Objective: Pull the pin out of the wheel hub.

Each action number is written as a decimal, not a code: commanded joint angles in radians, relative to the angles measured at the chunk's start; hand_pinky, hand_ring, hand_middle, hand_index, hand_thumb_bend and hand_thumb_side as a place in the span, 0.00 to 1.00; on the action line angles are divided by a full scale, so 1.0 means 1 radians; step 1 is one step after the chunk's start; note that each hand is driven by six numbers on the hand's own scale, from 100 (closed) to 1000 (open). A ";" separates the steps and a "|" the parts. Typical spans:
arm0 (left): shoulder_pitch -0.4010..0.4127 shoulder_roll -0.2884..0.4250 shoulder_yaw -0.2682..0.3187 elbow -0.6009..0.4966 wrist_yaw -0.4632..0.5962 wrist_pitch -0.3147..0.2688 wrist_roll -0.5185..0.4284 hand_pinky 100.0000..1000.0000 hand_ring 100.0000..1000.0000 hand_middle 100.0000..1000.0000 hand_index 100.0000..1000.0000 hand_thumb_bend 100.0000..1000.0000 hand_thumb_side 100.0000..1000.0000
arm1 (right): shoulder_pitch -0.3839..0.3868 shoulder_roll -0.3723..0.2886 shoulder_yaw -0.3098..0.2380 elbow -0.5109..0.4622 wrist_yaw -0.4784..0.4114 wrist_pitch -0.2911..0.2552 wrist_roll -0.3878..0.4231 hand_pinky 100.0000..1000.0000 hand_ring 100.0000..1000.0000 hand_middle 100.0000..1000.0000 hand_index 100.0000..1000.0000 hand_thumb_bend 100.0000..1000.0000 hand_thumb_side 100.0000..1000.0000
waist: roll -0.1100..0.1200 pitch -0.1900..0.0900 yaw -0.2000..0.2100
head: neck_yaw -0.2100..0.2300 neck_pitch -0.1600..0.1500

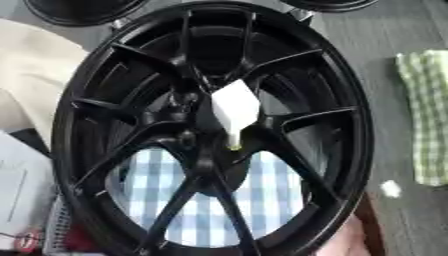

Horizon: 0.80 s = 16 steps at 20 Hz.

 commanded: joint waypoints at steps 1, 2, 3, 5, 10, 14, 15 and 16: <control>-0.007 0.014 0.005 -0.020 0.000 0.001 -0.004 0.79 0.70 0.57 0.78 0.16 0.68 | -0.015 -0.037 -0.003 -0.040 0.013 0.002 0.000 0.86 0.82 0.80 0.77 0.11 0.22 | -0.005 -0.028 0.002 | -0.002 -0.009; -0.008 0.014 0.005 -0.020 0.000 0.000 -0.005 0.79 0.70 0.57 0.78 0.16 0.68 | -0.019 -0.037 0.002 -0.056 0.012 -0.002 -0.005 0.85 0.81 0.79 0.76 0.10 0.23 | -0.005 -0.028 0.003 | -0.002 -0.009; -0.009 0.014 0.004 -0.020 0.001 0.000 -0.006 0.79 0.70 0.57 0.78 0.16 0.68 | -0.022 -0.038 0.008 -0.073 0.010 -0.004 -0.011 0.85 0.80 0.78 0.76 0.10 0.23 | -0.005 -0.028 0.005 | -0.002 -0.009; -0.011 0.014 0.002 -0.020 0.002 0.000 -0.008 0.79 0.70 0.57 0.78 0.16 0.68 | -0.037 -0.041 0.023 -0.114 0.003 -0.018 -0.025 0.84 0.77 0.74 0.72 0.06 0.26 | -0.005 -0.028 0.008 | -0.007 -0.010; -0.015 0.013 -0.002 -0.020 0.005 0.001 -0.013 0.79 0.70 0.57 0.78 0.16 0.67 | -0.091 -0.047 0.072 -0.235 -0.062 -0.051 -0.094 0.81 0.71 0.67 0.65 0.00 0.29 | -0.007 -0.030 0.016 | -0.016 -0.012; -0.020 0.016 -0.009 -0.020 0.009 0.001 -0.021 0.79 0.70 0.57 0.78 0.16 0.67 | -0.132 -0.056 0.136 -0.334 -0.123 -0.051 -0.128 0.81 0.70 0.66 0.64 0.00 0.31 | -0.011 -0.033 0.026 | -0.023 -0.009; -0.022 0.016 -0.011 -0.020 0.010 0.002 -0.023 0.79 0.70 0.57 0.78 0.16 0.67 | -0.145 -0.059 0.153 -0.358 -0.137 -0.052 -0.128 0.81 0.70 0.66 0.64 0.00 0.31 | -0.012 -0.034 0.029 | -0.026 -0.008; -0.024 0.017 -0.012 -0.020 0.010 0.002 -0.025 0.79 0.70 0.57 0.78 0.16 0.67 | -0.157 -0.061 0.170 -0.382 -0.152 -0.049 -0.128 0.81 0.69 0.65 0.64 0.00 0.32 | -0.013 -0.035 0.032 | -0.028 -0.009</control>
